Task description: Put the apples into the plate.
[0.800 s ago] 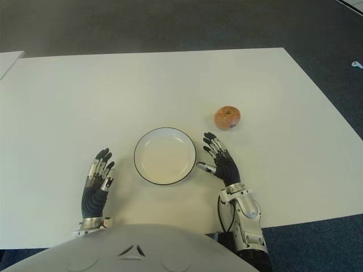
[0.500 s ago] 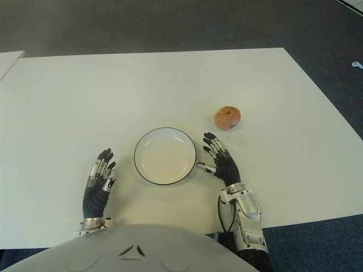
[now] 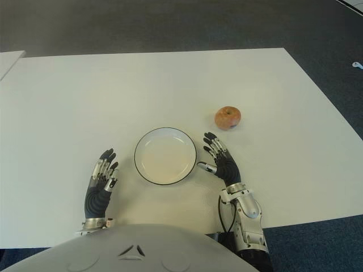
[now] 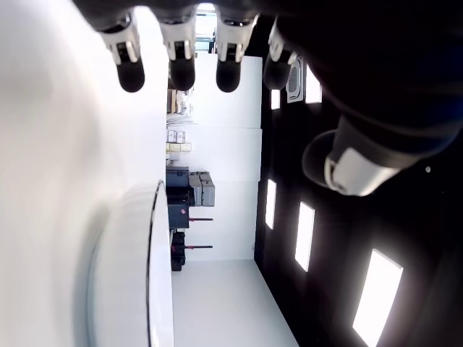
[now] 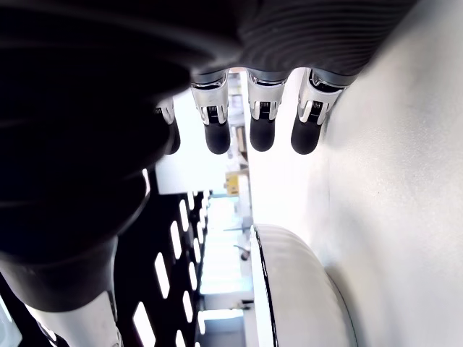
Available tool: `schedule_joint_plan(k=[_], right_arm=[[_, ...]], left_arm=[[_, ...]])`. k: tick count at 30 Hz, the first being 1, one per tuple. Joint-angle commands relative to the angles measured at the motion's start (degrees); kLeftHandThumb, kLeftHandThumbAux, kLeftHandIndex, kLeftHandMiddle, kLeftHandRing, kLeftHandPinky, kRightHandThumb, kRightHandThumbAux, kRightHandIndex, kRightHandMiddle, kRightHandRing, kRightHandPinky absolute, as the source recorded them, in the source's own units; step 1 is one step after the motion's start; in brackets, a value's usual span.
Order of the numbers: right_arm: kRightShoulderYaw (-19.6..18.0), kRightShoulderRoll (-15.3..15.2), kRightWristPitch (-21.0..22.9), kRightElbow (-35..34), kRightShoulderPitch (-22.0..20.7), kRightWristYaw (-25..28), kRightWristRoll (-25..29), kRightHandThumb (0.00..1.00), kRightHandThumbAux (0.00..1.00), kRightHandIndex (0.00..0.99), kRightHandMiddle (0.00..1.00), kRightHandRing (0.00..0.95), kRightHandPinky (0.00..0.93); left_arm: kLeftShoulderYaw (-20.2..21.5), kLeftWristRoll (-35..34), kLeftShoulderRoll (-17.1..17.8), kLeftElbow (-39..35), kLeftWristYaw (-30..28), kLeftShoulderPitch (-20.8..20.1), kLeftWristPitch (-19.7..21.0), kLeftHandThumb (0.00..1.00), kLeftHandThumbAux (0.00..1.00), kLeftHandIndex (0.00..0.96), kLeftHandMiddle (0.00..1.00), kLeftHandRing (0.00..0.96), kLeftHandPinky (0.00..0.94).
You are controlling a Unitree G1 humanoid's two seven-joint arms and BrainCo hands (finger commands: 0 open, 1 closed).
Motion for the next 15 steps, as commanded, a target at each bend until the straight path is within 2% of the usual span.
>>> schedule_joint_plan(k=[1,9,15], right_arm=[[-0.2,-0.3,2.3,1.0,0.5,-0.3,-0.2,0.16,0.791,0.0,0.0,0.0,0.0],[-1.7,-0.8,-0.5,1.2,-1.0,-2.2,-2.5,0.133,0.78,0.0,0.0,0.0,0.0],[-3.2,-3.3,-6.8,0.7,-3.0,-9.7,-14.0,0.106,0.742,0.0,0.0,0.0,0.0]], left_arm=[[-0.6,-0.5,-0.6,-0.8,0.3,0.3,1.1,0.3,0.54,0.0,0.0,0.0,0.0],[-0.6,2.2,-1.2,0.8,1.5,-0.9,-1.6,0.247,0.589,0.0,0.0,0.0,0.0],[-0.4,1.3,-1.8,2.5,2.3,-1.8,-1.5,0.227,0.614,0.0,0.0,0.0,0.0]])
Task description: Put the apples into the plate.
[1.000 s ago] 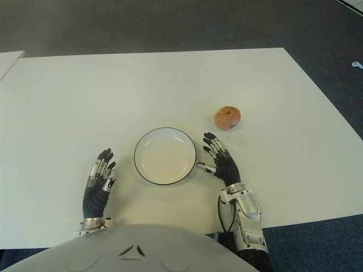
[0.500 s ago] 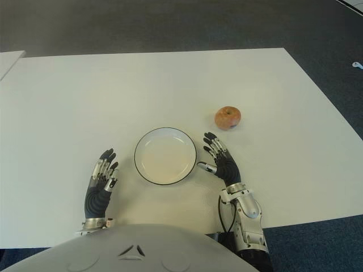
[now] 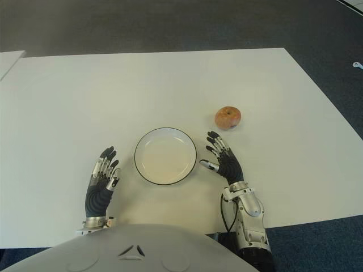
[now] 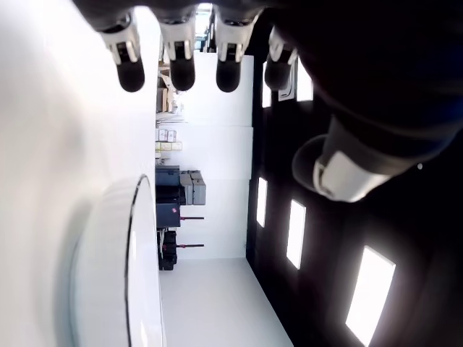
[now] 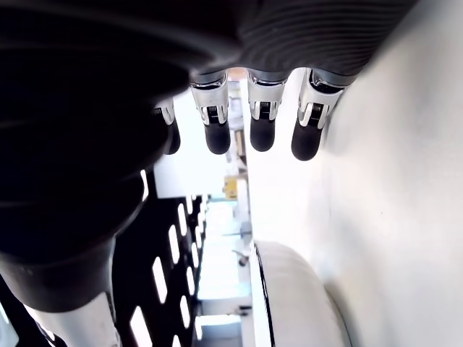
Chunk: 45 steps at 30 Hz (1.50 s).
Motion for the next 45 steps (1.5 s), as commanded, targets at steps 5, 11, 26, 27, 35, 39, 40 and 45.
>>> schedule_joint_plan(k=[5,11,26,27,35,39,40,45], right_arm=[[-3.1,-5.4,-12.4,3.3,-5.4,-14.1,-19.7,0.098,0.69,0.0,0.0,0.0,0.0],[-4.0,-10.5,-15.8,0.1,-9.5,-23.1,-33.7,0.147,0.558,0.0,0.0,0.0,0.0],[-2.3,-22.3,-17.4,1.1,-20.2,-31.2,-49.1,0.243,0.413,0.0,0.0,0.0,0.0],[-2.1,-22.9,-17.2,1.3,-20.8,-31.7,-50.1,0.25,0.403,0.0,0.0,0.0,0.0],[2.1,-27.8,-14.5,6.2,-28.6,-35.4,-57.8,0.337,0.342,0.0,0.0,0.0,0.0],[4.9,-29.8,-12.8,9.7,-32.9,-35.8,-60.4,0.374,0.308,0.0,0.0,0.0,0.0],[5.7,-30.3,-12.4,11.4,-34.3,-35.9,-61.0,0.376,0.304,0.0,0.0,0.0,0.0],[10.0,-31.8,-10.9,17.8,-39.7,-36.8,-63.5,0.365,0.263,0.0,0.0,0.0,0.0]], left_arm=[[0.7,0.7,-2.5,3.9,3.2,-2.4,0.5,0.204,0.616,0.0,0.0,0.0,0.0],[1.0,1.4,-2.8,6.2,5.5,-4.3,0.1,0.161,0.604,0.0,0.0,0.0,0.0],[0.9,2.8,-2.5,8.1,8.2,-7.1,-0.5,0.123,0.621,0.0,0.0,0.0,0.0],[0.9,2.7,-2.5,8.2,8.2,-7.2,-0.5,0.122,0.623,0.0,0.0,0.0,0.0],[0.9,0.3,-2.5,9.9,7.3,-8.7,-1.1,0.119,0.632,0.0,0.0,0.0,0.0],[0.6,-1.3,-2.3,10.6,6.5,-9.2,-1.4,0.117,0.617,0.0,0.0,0.0,0.0],[0.6,-1.5,-2.3,10.8,6.4,-9.3,-1.6,0.117,0.616,0.0,0.0,0.0,0.0],[0.5,-1.7,-2.0,11.3,6.1,-9.5,-2.0,0.124,0.602,0.0,0.0,0.0,0.0]])
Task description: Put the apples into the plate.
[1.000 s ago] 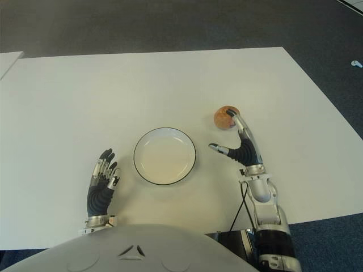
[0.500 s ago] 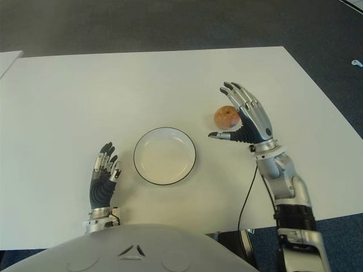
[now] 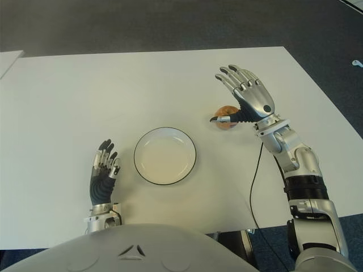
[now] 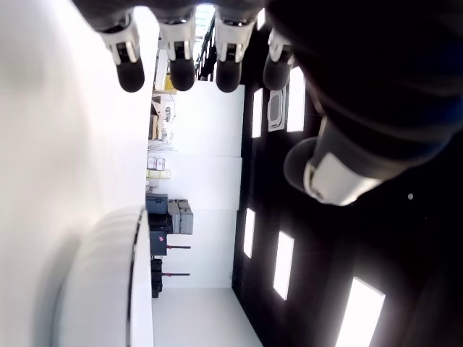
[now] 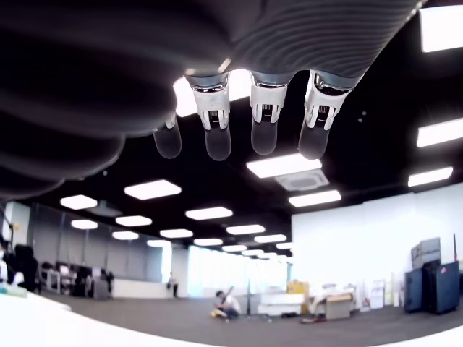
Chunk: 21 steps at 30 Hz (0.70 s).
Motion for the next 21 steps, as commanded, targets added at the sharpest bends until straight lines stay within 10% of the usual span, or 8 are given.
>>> schedule_joint_plan(k=[1,21], right_arm=[[5.3,-1.4,1.7,8.8,-6.4,-1.3,-3.4,0.364,0.259,0.0,0.0,0.0,0.0],[20.6,1.5,2.9,38.0,-23.4,-2.5,-2.7,0.293,0.176,0.0,0.0,0.0,0.0]], left_arm=[[0.0,-0.8,-0.6,2.0,-1.1,-0.1,0.9,0.125,0.601,0.0,0.0,0.0,0.0],[0.6,-2.8,-0.4,2.8,-2.6,-0.9,1.6,0.148,0.605,0.0,0.0,0.0,0.0]])
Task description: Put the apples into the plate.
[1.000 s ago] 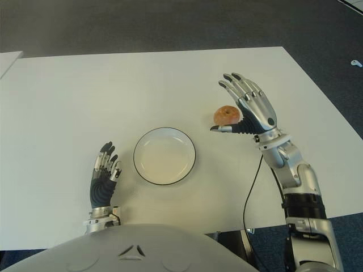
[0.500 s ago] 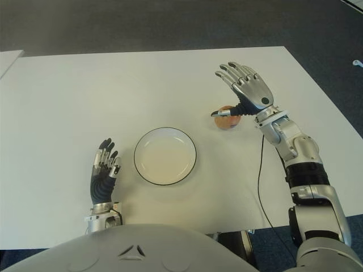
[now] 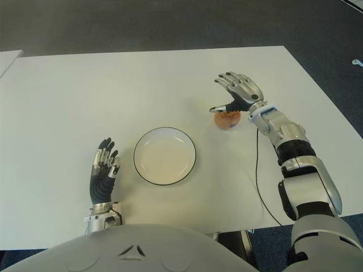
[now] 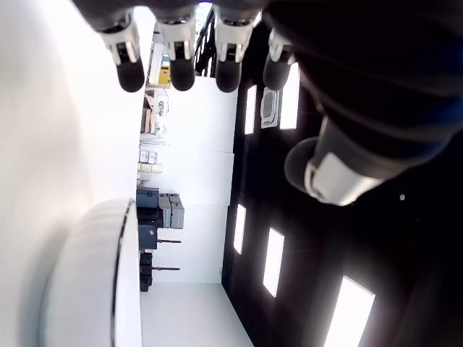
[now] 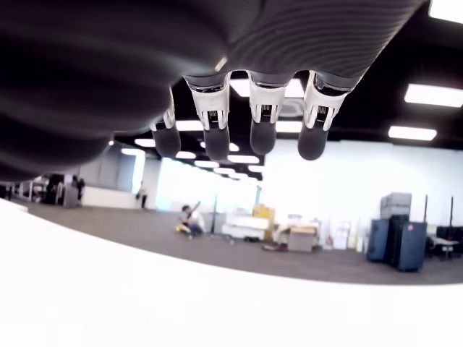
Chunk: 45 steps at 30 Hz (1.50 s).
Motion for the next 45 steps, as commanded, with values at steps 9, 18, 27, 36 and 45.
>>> schedule_joint_plan(k=[9,18,27,36,45], right_arm=[[5.2,1.7,0.0,7.4,-3.2,-1.3,2.0,0.287,0.175,0.0,0.0,0.0,0.0],[7.3,2.1,0.4,9.4,-3.2,-1.7,3.0,0.292,0.187,0.0,0.0,0.0,0.0],[8.5,1.7,-0.1,9.8,-2.3,-1.7,4.1,0.296,0.192,0.0,0.0,0.0,0.0],[9.5,1.8,-0.5,10.3,-1.2,-1.9,5.0,0.288,0.186,0.0,0.0,0.0,0.0],[9.7,1.8,-1.1,9.9,0.4,-1.6,6.4,0.294,0.201,0.0,0.0,0.0,0.0]], left_arm=[[1.3,-1.5,-0.7,1.7,-0.8,-0.1,3.6,0.167,0.581,0.0,0.0,0.0,0.0],[1.4,-0.8,-1.3,1.4,-0.2,-0.2,4.4,0.172,0.554,0.0,0.0,0.0,0.0],[1.7,-0.1,-1.7,1.7,0.7,-0.6,4.9,0.176,0.545,0.0,0.0,0.0,0.0],[1.8,0.3,-1.8,2.0,1.0,-1.1,5.2,0.179,0.552,0.0,0.0,0.0,0.0],[1.7,0.5,-2.0,1.2,1.0,-0.8,5.8,0.174,0.565,0.0,0.0,0.0,0.0]])
